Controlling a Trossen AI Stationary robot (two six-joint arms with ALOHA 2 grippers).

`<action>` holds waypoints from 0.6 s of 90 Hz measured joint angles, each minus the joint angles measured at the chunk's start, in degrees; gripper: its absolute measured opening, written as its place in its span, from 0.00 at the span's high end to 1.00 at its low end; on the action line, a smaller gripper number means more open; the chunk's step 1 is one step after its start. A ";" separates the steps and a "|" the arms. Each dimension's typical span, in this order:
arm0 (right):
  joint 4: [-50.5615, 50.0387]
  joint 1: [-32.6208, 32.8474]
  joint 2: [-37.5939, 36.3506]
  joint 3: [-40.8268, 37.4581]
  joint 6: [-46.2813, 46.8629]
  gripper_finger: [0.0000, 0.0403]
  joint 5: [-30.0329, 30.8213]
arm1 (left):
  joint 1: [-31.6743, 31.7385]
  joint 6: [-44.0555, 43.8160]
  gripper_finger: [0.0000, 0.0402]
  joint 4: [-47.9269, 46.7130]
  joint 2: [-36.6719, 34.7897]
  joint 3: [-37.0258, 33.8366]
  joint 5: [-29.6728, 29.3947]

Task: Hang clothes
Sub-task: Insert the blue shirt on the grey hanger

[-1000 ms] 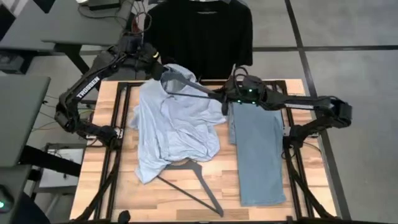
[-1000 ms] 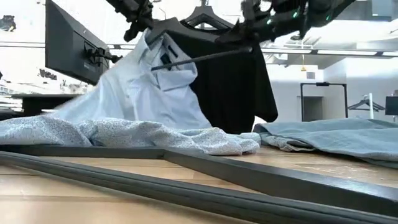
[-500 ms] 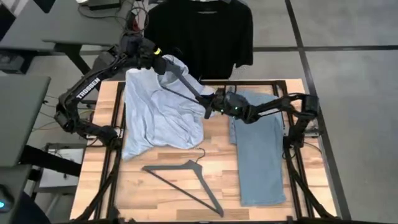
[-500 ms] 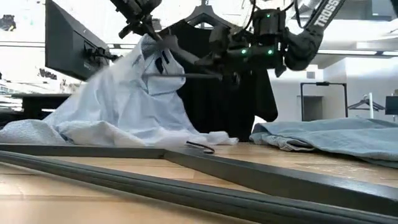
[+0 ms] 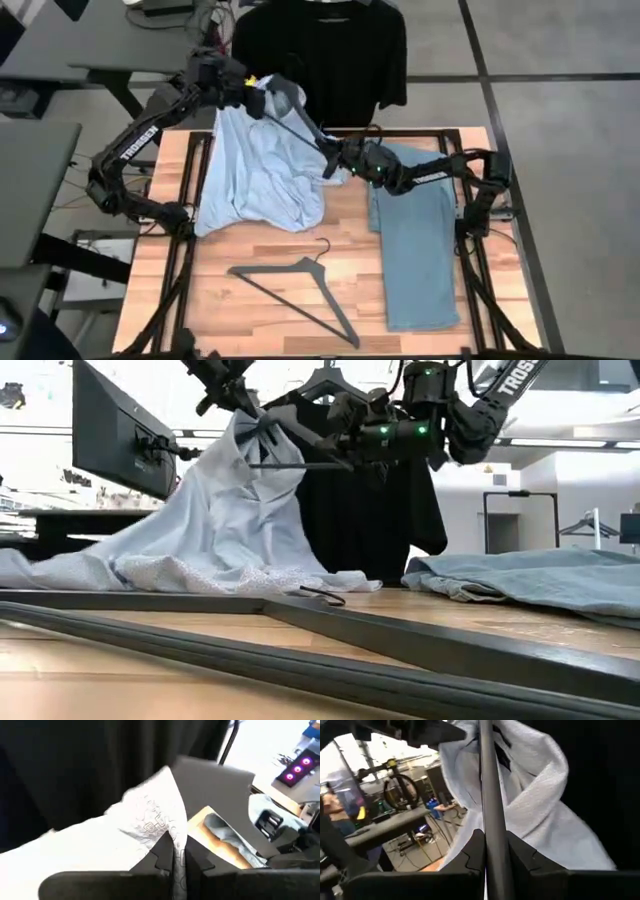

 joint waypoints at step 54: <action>24.11 0.21 21.61 5.90 13.49 0.93 -3.92 | -4.53 21.61 0.83 -7.77 1.14 0.00 -3.46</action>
